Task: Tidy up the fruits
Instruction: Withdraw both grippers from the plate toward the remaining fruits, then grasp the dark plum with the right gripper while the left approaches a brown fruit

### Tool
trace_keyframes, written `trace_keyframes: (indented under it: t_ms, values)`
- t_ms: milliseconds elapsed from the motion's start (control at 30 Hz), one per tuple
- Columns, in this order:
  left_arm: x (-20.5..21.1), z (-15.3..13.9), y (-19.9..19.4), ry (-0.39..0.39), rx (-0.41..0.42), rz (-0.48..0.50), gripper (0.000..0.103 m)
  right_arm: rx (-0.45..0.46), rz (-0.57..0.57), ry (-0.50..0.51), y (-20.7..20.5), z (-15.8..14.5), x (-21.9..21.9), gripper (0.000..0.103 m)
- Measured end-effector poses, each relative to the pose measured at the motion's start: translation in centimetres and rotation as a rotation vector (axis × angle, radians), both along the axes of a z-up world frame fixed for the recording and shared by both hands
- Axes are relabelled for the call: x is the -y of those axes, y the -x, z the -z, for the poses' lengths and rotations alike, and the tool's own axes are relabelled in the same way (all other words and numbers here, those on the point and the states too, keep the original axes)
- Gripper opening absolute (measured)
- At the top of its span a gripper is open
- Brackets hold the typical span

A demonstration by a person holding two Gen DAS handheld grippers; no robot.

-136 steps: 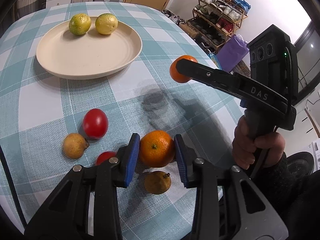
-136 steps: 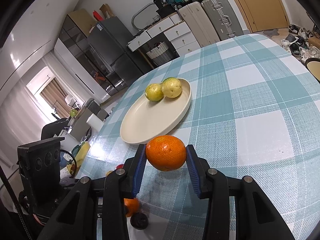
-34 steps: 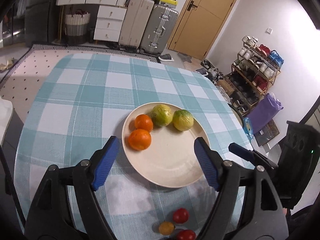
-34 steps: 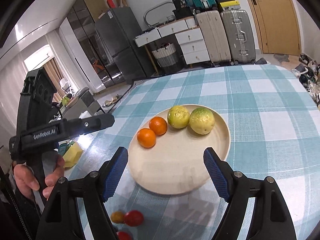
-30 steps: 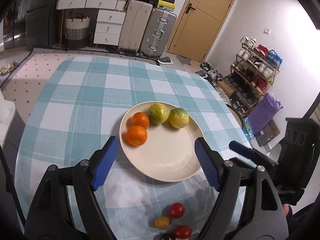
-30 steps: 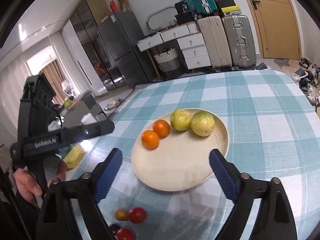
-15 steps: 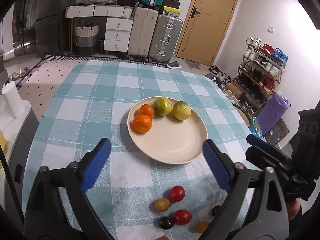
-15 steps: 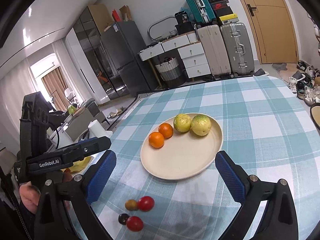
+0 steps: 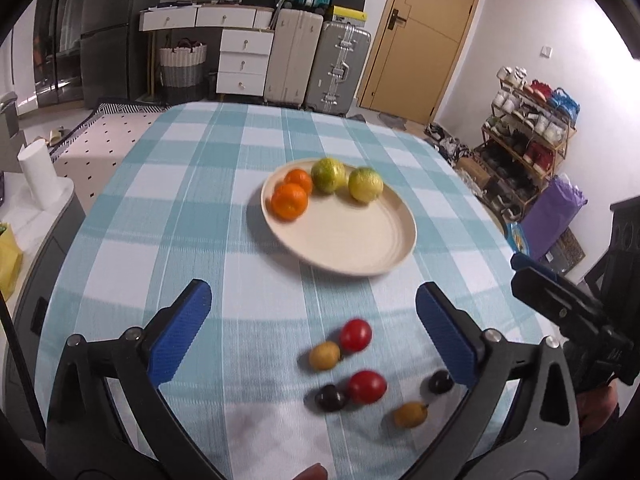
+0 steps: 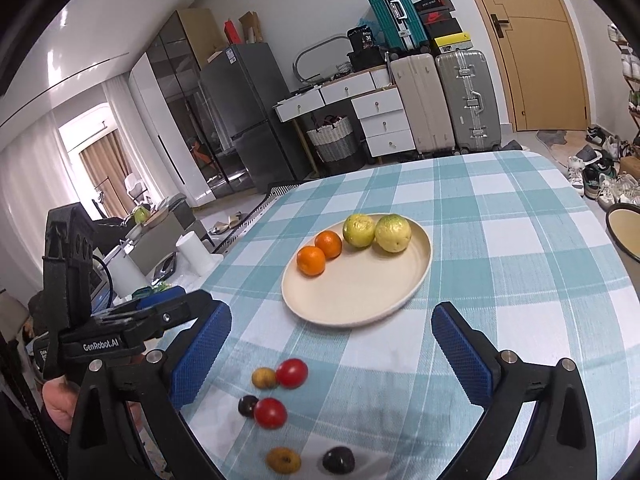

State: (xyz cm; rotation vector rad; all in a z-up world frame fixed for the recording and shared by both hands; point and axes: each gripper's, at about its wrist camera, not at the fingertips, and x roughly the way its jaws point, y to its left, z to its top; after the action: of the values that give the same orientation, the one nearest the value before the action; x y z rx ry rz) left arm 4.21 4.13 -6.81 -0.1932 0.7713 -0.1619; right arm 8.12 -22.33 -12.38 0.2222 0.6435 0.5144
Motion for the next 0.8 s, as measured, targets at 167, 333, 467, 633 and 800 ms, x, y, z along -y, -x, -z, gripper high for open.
trace_keyframes:
  t_ms: [167, 333, 467, 633, 800]
  values:
    - [0.2, 1.6, 1.3, 0.015, -0.035, 0.005, 0.102, -0.025, -0.004, 0.031, 1.2, 0.9, 0.3, 0.102]
    - [0.6, 3.4, 2.3, 0.022, -0.068, 0.018, 0.102, -0.048, -0.019, 0.053, 2.7, 2.4, 0.5, 0.102]
    - [0.9, 4.4, 3.3, 0.031, -0.080, 0.030, 0.102, -0.090, -0.020, 0.056, 3.4, 4.1, 0.7, 0.102]
    - [0.9, 5.0, 4.5, 0.035, -0.080, 0.026, 0.102, -0.116, -0.015, 0.067, 4.7, 5.7, 1.0, 0.102]
    - [0.8, 5.7, 5.2, 0.034, -0.089, 0.022, 0.102, -0.120, -0.023, 0.098, 5.8, 6.6, 0.5, 0.096]
